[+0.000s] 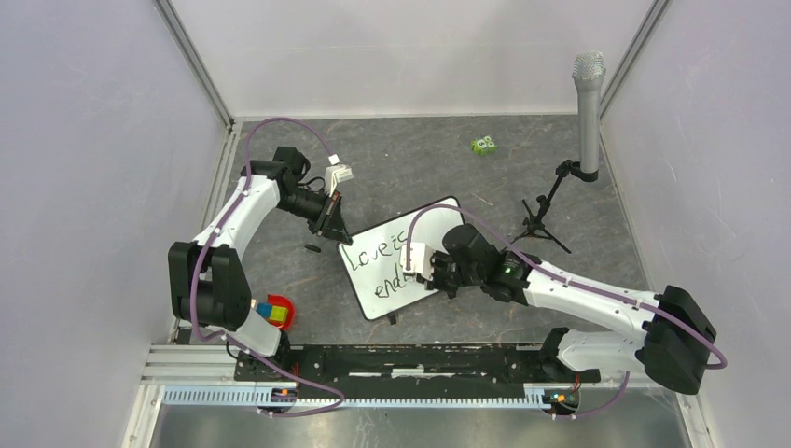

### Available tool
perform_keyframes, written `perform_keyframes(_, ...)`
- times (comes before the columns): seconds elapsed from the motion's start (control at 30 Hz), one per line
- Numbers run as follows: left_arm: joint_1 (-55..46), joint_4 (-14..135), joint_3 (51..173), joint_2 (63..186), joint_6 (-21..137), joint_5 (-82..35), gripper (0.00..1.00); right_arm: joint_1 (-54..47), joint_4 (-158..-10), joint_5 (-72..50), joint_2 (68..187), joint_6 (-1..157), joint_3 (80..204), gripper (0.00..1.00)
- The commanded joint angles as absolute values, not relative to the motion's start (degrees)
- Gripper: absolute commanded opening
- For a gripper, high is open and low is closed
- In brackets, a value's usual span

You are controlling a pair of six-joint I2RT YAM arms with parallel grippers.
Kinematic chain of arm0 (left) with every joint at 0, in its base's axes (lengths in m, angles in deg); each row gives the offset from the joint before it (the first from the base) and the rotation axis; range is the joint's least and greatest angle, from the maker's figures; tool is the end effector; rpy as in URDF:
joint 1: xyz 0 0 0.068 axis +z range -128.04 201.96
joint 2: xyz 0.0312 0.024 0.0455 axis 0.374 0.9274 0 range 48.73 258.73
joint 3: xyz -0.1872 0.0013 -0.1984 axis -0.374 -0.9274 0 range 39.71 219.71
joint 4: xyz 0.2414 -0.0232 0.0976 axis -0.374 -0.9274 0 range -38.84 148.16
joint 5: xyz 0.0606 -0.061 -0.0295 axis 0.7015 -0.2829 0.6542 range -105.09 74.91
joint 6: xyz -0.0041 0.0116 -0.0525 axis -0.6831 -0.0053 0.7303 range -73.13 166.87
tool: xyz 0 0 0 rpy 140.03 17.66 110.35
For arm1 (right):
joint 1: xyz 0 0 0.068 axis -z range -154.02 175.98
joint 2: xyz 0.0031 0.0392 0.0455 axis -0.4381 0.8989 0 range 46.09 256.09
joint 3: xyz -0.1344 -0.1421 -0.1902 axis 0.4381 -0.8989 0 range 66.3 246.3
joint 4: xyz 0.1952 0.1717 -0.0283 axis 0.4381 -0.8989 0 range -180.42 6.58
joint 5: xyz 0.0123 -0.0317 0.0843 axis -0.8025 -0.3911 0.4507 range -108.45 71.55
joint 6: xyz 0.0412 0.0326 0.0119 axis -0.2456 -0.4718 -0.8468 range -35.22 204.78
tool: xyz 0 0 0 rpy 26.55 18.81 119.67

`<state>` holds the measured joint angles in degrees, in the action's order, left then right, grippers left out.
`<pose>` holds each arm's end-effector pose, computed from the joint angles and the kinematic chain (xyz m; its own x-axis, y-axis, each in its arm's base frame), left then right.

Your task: Write a sentence on the whiteboard

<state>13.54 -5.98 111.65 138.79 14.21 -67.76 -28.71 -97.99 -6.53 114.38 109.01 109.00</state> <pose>0.2773 -0.0697 0.2635 -0.7201 0.4376 -0.5385 0.6929 0.4136 -0.5906 0.1399 0.2102 0.2370 0.0253 -0.6591 -0.7516 -0.9643 0.1822 -0.1922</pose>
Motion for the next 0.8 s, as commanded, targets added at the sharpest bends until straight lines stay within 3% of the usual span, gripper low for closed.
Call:
perform_keyframes(0.0,13.1,-6.3,112.0,139.6,12.6,-65.9,0.02,-28.5,-97.6,-6.9,113.7,109.1,107.2,0.0)
perform_keyframes(0.77,13.0,-6.3,111.9,139.1,12.6,-65.7,0.02,-28.4,-100.4,-8.3,113.4,110.4,112.9,0.0)
